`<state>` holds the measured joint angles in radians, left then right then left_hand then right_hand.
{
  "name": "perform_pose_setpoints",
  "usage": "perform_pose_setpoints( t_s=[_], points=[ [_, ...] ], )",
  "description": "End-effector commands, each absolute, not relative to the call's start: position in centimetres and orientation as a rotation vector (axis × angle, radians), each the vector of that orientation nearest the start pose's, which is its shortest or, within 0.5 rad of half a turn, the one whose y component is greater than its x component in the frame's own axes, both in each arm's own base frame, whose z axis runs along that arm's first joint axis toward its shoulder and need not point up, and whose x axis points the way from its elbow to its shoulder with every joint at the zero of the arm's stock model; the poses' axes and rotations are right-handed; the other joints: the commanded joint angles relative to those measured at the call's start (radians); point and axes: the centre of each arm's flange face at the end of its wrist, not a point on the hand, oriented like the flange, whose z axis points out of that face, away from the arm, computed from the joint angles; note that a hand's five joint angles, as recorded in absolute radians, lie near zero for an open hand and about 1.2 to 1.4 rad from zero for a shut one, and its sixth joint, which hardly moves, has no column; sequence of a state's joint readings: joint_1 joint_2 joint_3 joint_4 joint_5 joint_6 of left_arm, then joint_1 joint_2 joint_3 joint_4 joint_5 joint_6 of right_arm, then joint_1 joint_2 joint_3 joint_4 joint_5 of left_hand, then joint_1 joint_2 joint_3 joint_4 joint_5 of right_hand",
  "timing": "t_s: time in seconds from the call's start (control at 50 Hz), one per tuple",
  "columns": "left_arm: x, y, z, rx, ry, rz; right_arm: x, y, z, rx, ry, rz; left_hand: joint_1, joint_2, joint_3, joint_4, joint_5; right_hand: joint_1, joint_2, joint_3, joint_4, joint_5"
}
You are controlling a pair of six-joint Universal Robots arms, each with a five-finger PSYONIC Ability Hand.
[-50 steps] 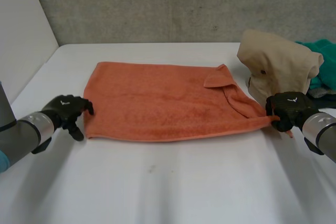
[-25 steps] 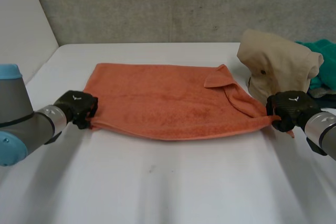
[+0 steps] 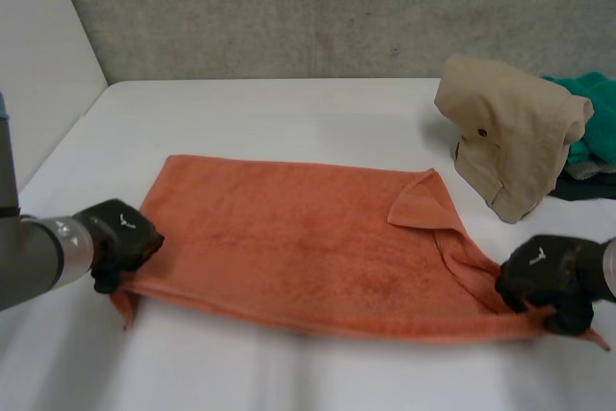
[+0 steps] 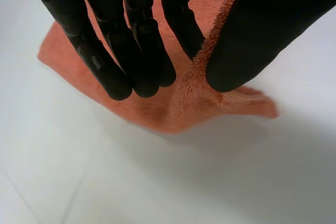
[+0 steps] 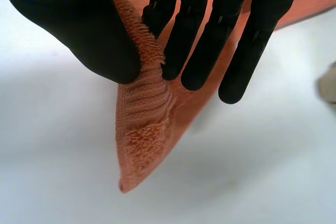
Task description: Fold the laundry.
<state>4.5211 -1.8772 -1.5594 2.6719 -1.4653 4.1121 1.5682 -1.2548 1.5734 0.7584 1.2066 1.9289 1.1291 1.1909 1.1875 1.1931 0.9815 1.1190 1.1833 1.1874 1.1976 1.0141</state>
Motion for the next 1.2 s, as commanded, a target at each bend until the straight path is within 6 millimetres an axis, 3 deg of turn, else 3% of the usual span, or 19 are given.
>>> perform_pose_setpoints(
  t_s=[0.02, 0.04, 0.08, 0.1, 0.12, 0.14, 0.22, 0.26, 0.32, 0.42, 0.58, 0.6, 0.66, 0.68, 0.84, 0.92, 1.0, 1.08, 1.2],
  points=[
    [-21.5, -32.2, 22.5, 1.393, 1.964, -1.466, 19.1, -29.3, 23.1, -1.619, 2.352, -1.453, 0.267, 0.205, 0.209, 0.203, 0.24, 0.277, 0.213, 0.209, 0.199, 0.208],
    [-21.8, -33.1, 23.4, 1.355, 1.919, -1.526, 19.5, -30.1, 23.9, -1.577, 2.337, -1.542, 0.267, 0.205, 0.209, 0.203, 0.24, 0.277, 0.213, 0.209, 0.199, 0.208],
    [-22.6, -35.9, 27.5, 1.214, 1.746, -1.749, 20.5, -32.6, 27.1, -1.412, 2.251, -1.846, 0.267, 0.205, 0.209, 0.203, 0.24, 0.277, 0.213, 0.209, 0.199, 0.208],
    [-22.9, -37.2, 30.9, 1.101, 1.624, -1.903, 20.8, -34.3, 29.6, -1.256, 2.163, -2.073, 0.267, 0.205, 0.209, 0.203, 0.24, 0.277, 0.213, 0.209, 0.199, 0.208],
    [-22.9, -37.8, 32.9, 1.024, 1.552, -1.993, 20.9, -35.0, 30.8, -1.189, 2.117, -2.165, 0.267, 0.205, 0.209, 0.203, 0.24, 0.277, 0.213, 0.209, 0.199, 0.208],
    [-22.9, -38.4, 36.5, 0.893, 1.424, -2.141, 20.8, -36.3, 33.4, -1.027, 1.992, -2.363, 0.267, 0.205, 0.209, 0.203, 0.24, 0.277, 0.213, 0.209, 0.199, 0.208],
    [-22.1, -38.6, 43.0, 0.627, 1.187, -2.416, 20.4, -37.8, 38.9, -0.662, 1.646, -2.715, 0.267, 0.205, 0.209, 0.203, 0.24, 0.277, 0.213, 0.209, 0.199, 0.208],
    [-21.9, -38.6, 44.5, 0.559, 1.127, -2.484, 20.3, -37.5, 40.8, -0.578, 1.518, -2.809, 0.267, 0.205, 0.209, 0.203, 0.24, 0.277, 0.213, 0.209, 0.199, 0.208],
    [-21.5, -38.4, 45.0, 0.523, 1.155, -2.515, 20.4, -36.8, 41.7, -0.554, 1.484, -2.845, 0.267, 0.205, 0.209, 0.203, 0.24, 0.277, 0.213, 0.209, 0.199, 0.208],
    [-20.6, -38.7, 42.7, 0.561, 1.336, -2.439, 21.3, -35.9, 40.2, -0.643, 1.582, -2.72, 0.267, 0.205, 0.209, 0.203, 0.24, 0.277, 0.213, 0.209, 0.199, 0.208],
    [-19.6, -38.2, 33.9, 0.727, 1.738, -2.219, 22.6, -34.5, 34.1, -0.818, 1.841, -2.4, 0.267, 0.205, 0.209, 0.203, 0.24, 0.277, 0.213, 0.209, 0.199, 0.208],
    [-19.6, -37.9, 31.7, 0.778, 1.811, -2.17, 22.7, -34.3, 32.4, -0.853, 1.907, -2.326, 0.267, 0.205, 0.209, 0.203, 0.24, 0.277, 0.213, 0.209, 0.199, 0.208],
    [-19.4, -37.3, 28.3, 0.849, 1.914, -2.087, 22.7, -33.8, 29.2, -0.914, 2.016, -2.197, 0.267, 0.205, 0.209, 0.203, 0.24, 0.277, 0.213, 0.209, 0.199, 0.208],
    [-19.2, -36.9, 26.2, 0.891, 1.971, -2.034, 22.6, -33.4, 27.0, -0.945, 2.087, -2.109, 0.267, 0.205, 0.209, 0.203, 0.24, 0.277, 0.213, 0.209, 0.199, 0.208],
    [-19.0, -35.4, 17.0, 1.093, 2.094, -1.819, 21.3, -30.9, 17.6, -1.072, 2.369, -1.724, 0.267, 0.205, 0.209, 0.203, 0.24, 0.277, 0.213, 0.209, 0.199, 0.208],
    [-18.5, -35.0, 14.1, 1.163, 2.121, -1.704, 20.2, -29.9, 15.7, -1.095, 2.437, -1.631, 0.267, 0.205, 0.209, 0.203, 0.24, 0.277, 0.213, 0.209, 0.199, 0.208],
    [-17.9, -35.3, 12.8, 1.186, 2.125, -1.661, 19.1, -30.0, 15.4, -1.069, 2.46, -1.62, 0.267, 0.205, 0.209, 0.203, 0.24, 0.277, 0.213, 0.209, 0.199, 0.208],
    [-17.4, -35.7, 12.3, 1.175, 2.148, -1.665, 18.6, -30.2, 15.6, -1.029, 2.456, -1.621, -0.163, -0.224, -0.221, -0.227, -0.189, 0.277, 0.213, 0.209, 0.199, 0.208],
    [-17.2, -35.9, 12.0, 1.152, 2.182, -1.681, 18.6, -30.1, 15.3, -1.016, 2.456, -1.603, -0.27, -0.332, -0.328, -0.334, -0.297, 0.277, 0.213, 0.209, 0.199, 0.208]
  ],
)
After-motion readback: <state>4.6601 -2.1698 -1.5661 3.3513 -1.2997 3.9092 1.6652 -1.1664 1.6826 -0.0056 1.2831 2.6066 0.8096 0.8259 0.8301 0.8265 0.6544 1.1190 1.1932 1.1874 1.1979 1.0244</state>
